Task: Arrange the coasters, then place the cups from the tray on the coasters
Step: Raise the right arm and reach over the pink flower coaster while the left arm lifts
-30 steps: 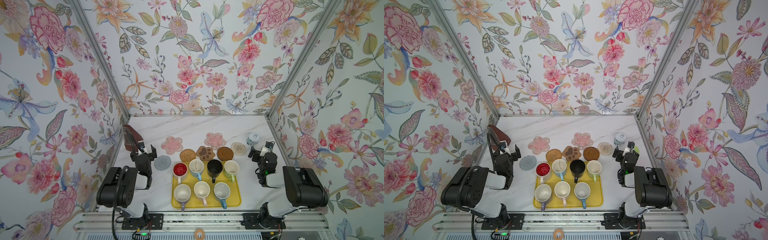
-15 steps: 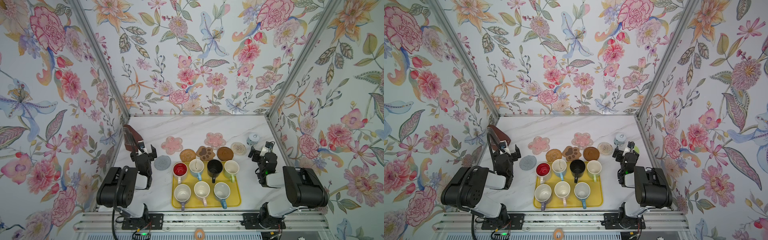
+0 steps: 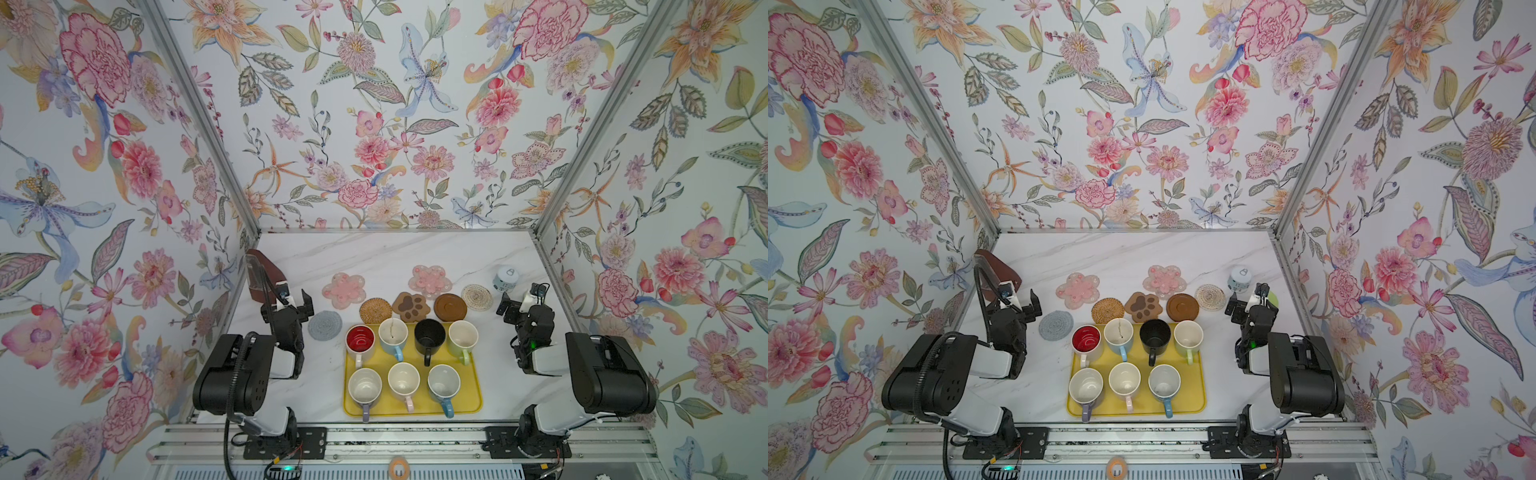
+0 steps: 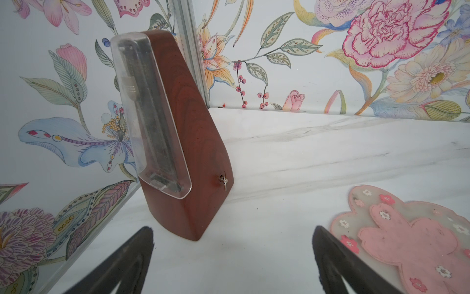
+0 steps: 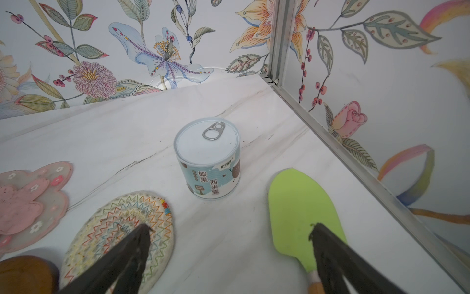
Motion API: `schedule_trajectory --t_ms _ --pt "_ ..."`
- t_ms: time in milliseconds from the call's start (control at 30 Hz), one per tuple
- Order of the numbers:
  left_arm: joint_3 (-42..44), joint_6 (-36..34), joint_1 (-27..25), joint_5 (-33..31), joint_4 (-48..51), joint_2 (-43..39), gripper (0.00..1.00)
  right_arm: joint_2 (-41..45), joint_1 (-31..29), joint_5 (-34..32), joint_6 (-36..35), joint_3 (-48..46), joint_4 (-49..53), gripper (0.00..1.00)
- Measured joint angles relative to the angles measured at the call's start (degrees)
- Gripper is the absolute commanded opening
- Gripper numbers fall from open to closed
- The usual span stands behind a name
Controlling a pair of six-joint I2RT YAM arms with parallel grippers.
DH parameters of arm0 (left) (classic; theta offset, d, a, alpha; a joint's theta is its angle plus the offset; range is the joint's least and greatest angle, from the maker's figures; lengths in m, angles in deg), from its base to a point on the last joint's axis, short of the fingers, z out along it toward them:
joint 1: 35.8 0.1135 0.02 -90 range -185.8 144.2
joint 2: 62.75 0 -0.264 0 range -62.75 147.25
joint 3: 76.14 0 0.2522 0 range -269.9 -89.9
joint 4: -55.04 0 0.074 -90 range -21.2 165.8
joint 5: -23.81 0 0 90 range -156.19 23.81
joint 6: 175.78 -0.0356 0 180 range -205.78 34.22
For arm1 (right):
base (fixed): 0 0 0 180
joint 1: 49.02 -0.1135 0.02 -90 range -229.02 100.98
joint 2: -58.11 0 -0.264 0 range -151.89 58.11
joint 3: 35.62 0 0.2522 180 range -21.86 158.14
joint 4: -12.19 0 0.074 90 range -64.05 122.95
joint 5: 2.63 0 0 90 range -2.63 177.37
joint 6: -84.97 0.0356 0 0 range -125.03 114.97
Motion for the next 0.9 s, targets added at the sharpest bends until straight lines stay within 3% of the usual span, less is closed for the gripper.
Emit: schedule_trajectory --t_ms 167,300,467,567,700,900 --pt "1.20 -0.42 -0.94 -1.16 -0.39 -1.70 0.99 4.33 0.00 -0.55 0.31 1.88 7.30 0.99" --pt "-1.18 -0.46 -4.17 -5.25 10.80 -12.70 0.99 12.26 -0.17 -2.43 2.38 10.16 21.09 0.99" --pt "-15.91 12.37 -4.92 -11.45 31.95 -26.60 0.99 21.00 -0.33 -3.54 13.11 18.03 31.89 0.99" --pt "-18.25 18.32 -4.35 -11.74 36.02 -32.06 0.99 24.57 2.19 0.37 18.78 17.92 34.75 0.99" --pt "-18.21 22.95 -2.51 -7.34 43.87 -32.96 0.99 23.41 1.95 2.08 21.73 21.38 44.78 0.99" --pt "-17.18 27.89 -2.23 -2.99 51.39 -33.97 0.99 15.37 -8.46 2.32 20.04 38.03 62.95 0.99"
